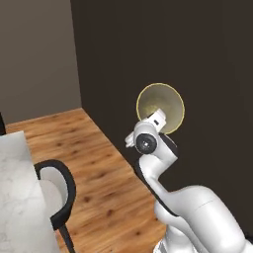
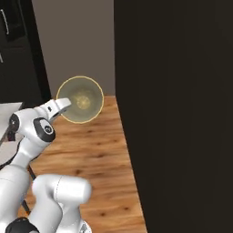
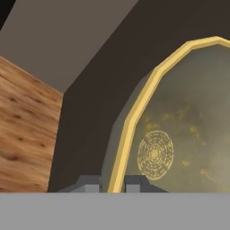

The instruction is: Open the cabinet. Pick the bowls from the counter and place them in the cabinet. Then close the cabinet.

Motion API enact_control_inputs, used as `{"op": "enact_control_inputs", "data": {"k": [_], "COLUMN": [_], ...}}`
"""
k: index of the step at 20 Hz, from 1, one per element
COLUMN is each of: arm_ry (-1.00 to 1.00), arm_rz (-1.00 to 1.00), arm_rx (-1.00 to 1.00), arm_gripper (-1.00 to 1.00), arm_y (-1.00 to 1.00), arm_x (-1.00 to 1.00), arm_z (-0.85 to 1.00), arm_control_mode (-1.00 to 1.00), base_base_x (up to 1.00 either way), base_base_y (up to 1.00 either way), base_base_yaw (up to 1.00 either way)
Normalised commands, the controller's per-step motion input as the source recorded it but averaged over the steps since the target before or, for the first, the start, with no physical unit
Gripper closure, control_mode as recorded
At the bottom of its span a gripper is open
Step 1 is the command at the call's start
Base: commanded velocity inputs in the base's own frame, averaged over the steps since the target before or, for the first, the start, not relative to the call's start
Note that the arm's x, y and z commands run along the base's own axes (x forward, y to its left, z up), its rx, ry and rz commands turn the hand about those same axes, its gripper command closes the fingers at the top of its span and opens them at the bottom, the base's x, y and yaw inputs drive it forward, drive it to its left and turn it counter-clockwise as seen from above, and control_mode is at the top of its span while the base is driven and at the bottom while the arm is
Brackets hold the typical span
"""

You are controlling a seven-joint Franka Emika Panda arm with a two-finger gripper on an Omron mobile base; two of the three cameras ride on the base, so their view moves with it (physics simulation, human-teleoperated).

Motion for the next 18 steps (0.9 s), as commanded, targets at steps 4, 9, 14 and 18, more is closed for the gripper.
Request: {"op": "enact_control_inputs", "data": {"k": [4,9,14,18], "arm_ry": [0.00,0.00,0.00,0.00], "arm_rz": [0.00,0.00,0.00,0.00], "arm_rx": [0.00,0.00,0.00,0.00], "arm_gripper": [1.00,1.00,1.00,1.00], "arm_y": [0.00,0.00,0.00,0.00], "arm_x": [0.00,0.00,0.00,0.00], "arm_z": [0.00,0.00,0.00,0.00], "arm_control_mode": [1.00,1.00,1.00,1.00], "base_base_x": [1.00,1.00,1.00,1.00], "base_base_y": [-0.81,0.01,0.43,0.17], "base_base_yaw": [-0.04,0.06,0.24,0.40]}}
